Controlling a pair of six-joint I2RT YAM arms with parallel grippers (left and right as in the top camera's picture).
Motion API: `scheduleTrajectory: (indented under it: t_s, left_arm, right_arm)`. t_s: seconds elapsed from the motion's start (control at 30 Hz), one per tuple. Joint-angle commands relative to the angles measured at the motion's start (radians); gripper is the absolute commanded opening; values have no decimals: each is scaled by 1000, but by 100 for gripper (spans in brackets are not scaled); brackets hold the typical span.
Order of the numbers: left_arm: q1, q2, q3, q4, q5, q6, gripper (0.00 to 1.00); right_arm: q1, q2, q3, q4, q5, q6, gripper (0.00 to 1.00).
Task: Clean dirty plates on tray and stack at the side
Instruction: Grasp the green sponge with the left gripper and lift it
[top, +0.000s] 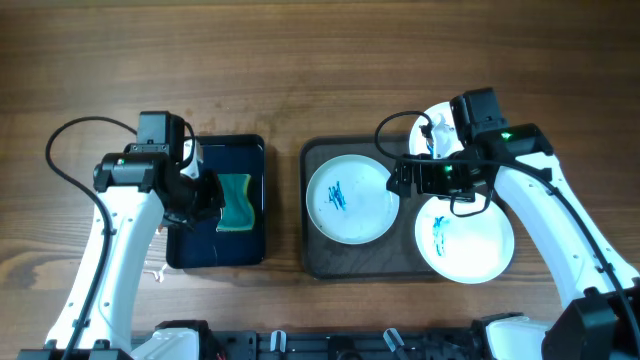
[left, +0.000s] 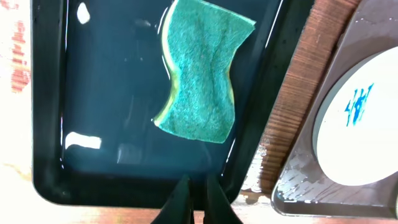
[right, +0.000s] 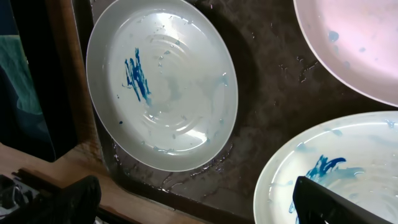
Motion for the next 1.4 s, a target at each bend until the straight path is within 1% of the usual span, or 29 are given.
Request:
scheduleTrajectory:
  t_s: [0.0,0.03,0.07,0.13,0.17,0.2,0.23,0.3,0.4,0.43,0.5,0.53,0.63,0.67,0.7,0.73,0.77,0.8,0.87,0.93,1.03,1.07,1.13,1.2,1.27,1.3,1.33,1.37]
  left_arm:
    - [3,0,11,55,-35,59,4]
    - [3,0,11,74,-56,71,4]
    - [3,0,11,101,-54,108,4]
    - [3,0,11,154,52,157,4]
    - [2,0,11,178,121,212,4]
    - [-3,0,11,197,159,276,4]
    - [-18,0,11,200,163,330,4]
    - [-56,0,11,212,166,354,4]
    - [-140,8,11,206,70,339,4]
    - [-170,18,11,189,-10,281,4]
    - [-180,45,11,129,-83,166,4]
    - [-178,72,11,95,-80,117,4]
    - [-177,185,11,66,-79,98,5]
    - [-177,237,10,68,-77,82,16]
    - [-176,306,9,82,-77,79,39]
    - [-176,335,9,95,-78,80,44]
    - [-173,368,9,116,-85,76,52]
    - [-169,386,9,137,-85,76,54]
    - [-150,397,9,175,-88,76,50]
    - [-126,397,9,188,-135,75,49]
    - [-83,397,9,197,-155,73,49]
    - [-68,397,9,206,-153,73,47]
    - [-59,397,9,212,-151,73,32]
    - [-63,397,9,218,-151,74,41]
    - [-64,397,9,231,-123,77,55]
    - [-64,397,9,237,-106,77,54]
    - [-64,397,9,241,-106,77,57]
    - [-64,397,9,248,-106,77,66]
  right_arm:
    - [2,11,18,12,-21,-18,100]
    - [2,11,18,14,-21,-18,100]
    - [2,11,18,16,-21,-18,100]
    - [2,11,18,19,-21,-18,100]
    - [2,11,18,19,-21,-18,100]
    - [2,11,18,17,-21,-18,100]
    - [2,11,18,17,-21,-18,100]
    - [2,11,18,18,-21,-18,100]
    - [2,11,18,18,-22,-17,100]
    - [2,11,18,15,-22,-17,100]
    - [2,11,18,8,-22,-17,100]
    - [2,11,18,7,-22,-17,100]
    - [2,11,18,8,-25,-18,100]
    - [2,11,18,6,-41,-21,100]
    - [2,11,18,6,-48,-21,100]
    - [2,11,18,6,-47,-21,100]
    - [2,11,18,6,-48,-26,100]
    - [2,11,18,4,-50,-43,100]
    - [2,11,18,0,-51,-50,100]
    - [2,11,18,6,-51,-51,100]
    - [2,11,18,26,-51,-50,100]
    - [2,11,18,34,-51,-50,100]
    - [2,11,18,53,-51,-46,100]
    - [2,11,18,54,-51,-46,100]
    - [2,11,18,53,-51,-46,100]
    - [2,11,18,52,-51,-46,100]
    - [2,11,18,51,-51,-46,100]
    - [2,11,18,51,-51,-46,100]
